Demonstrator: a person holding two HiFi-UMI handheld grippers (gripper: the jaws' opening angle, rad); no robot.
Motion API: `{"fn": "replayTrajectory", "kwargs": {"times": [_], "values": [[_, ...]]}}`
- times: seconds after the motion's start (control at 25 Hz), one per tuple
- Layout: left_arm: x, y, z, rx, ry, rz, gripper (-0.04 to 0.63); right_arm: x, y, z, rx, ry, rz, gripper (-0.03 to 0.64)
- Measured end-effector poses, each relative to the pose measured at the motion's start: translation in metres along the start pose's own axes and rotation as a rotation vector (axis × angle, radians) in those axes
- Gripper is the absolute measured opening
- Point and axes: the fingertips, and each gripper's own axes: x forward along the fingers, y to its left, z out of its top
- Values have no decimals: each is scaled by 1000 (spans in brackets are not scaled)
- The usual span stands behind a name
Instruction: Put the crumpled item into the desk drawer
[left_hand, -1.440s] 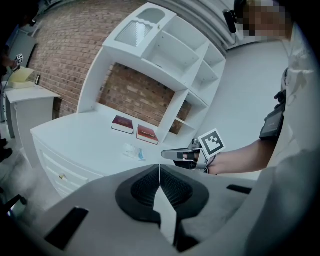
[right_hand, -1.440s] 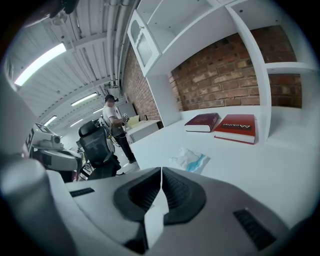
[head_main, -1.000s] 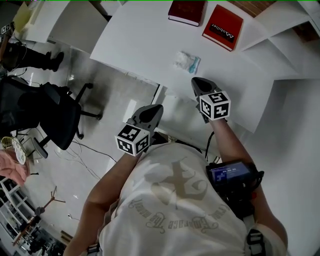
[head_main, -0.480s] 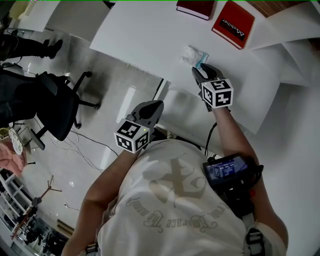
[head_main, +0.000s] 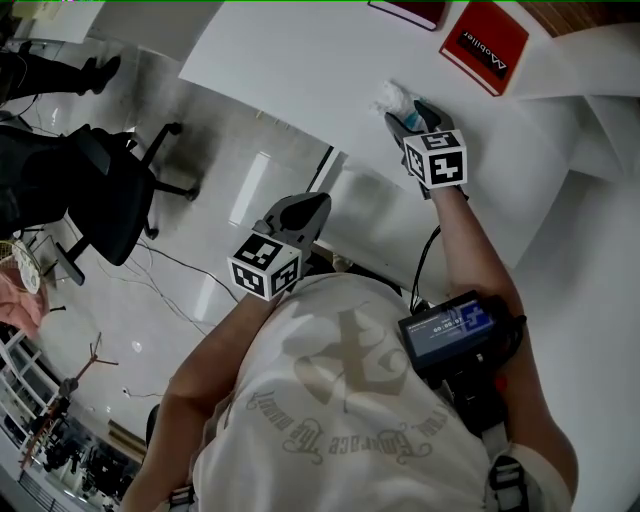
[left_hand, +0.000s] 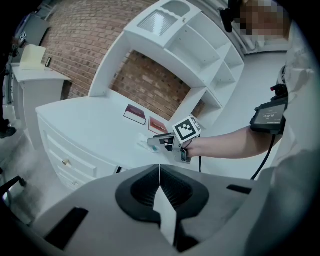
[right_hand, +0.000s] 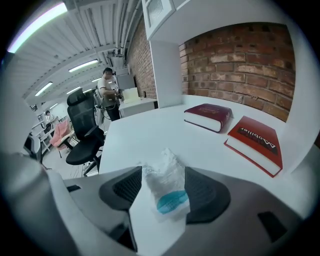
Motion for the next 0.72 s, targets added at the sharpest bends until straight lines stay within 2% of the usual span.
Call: {"fn": "replayTrajectory", "kwargs": {"times": [0.52,0.72], "values": [[-5,7,-8,-35,-3,18,21,21,-6,-16,3,94,-14,256],[-9,8,-8,-37,-7,23,21,19,-6,-15,0,112,-28,181]]}}
